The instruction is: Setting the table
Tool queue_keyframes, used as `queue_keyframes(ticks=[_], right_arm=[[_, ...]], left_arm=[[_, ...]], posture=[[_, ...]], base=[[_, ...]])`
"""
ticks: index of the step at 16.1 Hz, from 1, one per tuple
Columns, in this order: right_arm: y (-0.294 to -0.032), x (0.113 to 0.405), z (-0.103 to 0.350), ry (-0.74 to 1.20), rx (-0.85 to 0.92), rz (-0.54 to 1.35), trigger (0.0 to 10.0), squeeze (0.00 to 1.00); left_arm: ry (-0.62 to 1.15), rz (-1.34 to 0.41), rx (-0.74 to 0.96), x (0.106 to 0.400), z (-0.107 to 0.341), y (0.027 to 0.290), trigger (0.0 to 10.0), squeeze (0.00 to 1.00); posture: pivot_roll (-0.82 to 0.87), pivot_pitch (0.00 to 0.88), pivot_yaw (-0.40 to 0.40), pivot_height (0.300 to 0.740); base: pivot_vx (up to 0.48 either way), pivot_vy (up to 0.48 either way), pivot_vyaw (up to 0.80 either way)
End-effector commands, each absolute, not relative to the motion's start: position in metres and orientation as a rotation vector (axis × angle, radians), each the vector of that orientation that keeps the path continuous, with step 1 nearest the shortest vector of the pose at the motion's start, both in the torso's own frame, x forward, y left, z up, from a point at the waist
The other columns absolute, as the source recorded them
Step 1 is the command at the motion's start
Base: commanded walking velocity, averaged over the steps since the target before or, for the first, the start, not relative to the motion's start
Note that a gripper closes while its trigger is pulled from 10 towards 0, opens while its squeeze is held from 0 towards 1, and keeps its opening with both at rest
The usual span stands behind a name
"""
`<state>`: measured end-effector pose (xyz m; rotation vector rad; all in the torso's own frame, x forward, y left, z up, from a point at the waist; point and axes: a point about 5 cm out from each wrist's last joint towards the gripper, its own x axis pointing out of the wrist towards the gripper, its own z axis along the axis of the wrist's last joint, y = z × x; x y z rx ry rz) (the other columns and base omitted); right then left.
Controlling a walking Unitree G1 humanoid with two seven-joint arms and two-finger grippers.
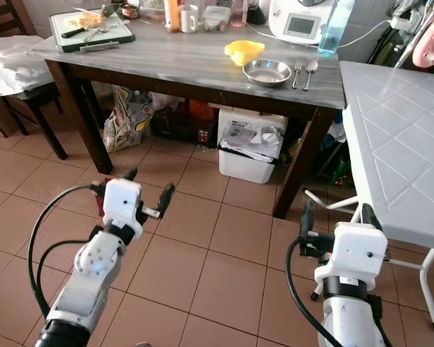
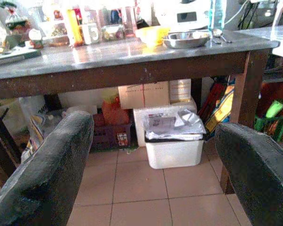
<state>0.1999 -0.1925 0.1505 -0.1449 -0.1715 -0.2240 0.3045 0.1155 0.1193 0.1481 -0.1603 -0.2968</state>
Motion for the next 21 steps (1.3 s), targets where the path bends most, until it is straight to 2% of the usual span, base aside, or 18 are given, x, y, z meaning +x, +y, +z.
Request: queue_keyframes(ticks=[1, 11, 21], right_arm=[[-0.193, 0.199, 0.155, -0.183, -0.146, -0.232, 10.0, 0.00], [-0.194, 0.194, 0.153, -0.170, -0.153, -0.260, 10.0, 0.00], [-0.196, 0.193, 0.154, -0.170, -0.170, -0.255, 10.0, 0.00]], left_arm=[[-0.169, -0.310, 0.149, 0.306, 0.124, 0.113, 10.0, 0.00], [-0.160, -0.371, 0.137, 0.311, 0.126, 0.100, 10.0, 0.00], [-0.170, -0.369, 0.156, 0.311, 0.128, 0.103, 10.0, 0.00]], posture=[[0.02, 0.132, -0.033, 0.714], [-0.01, 0.126, -0.016, 0.714], [0.01, 0.132, -0.013, 0.714]], base=[[0.000, 0.000, 0.00], [0.000, -0.256, 0.00], [0.000, -0.321, 0.00]])
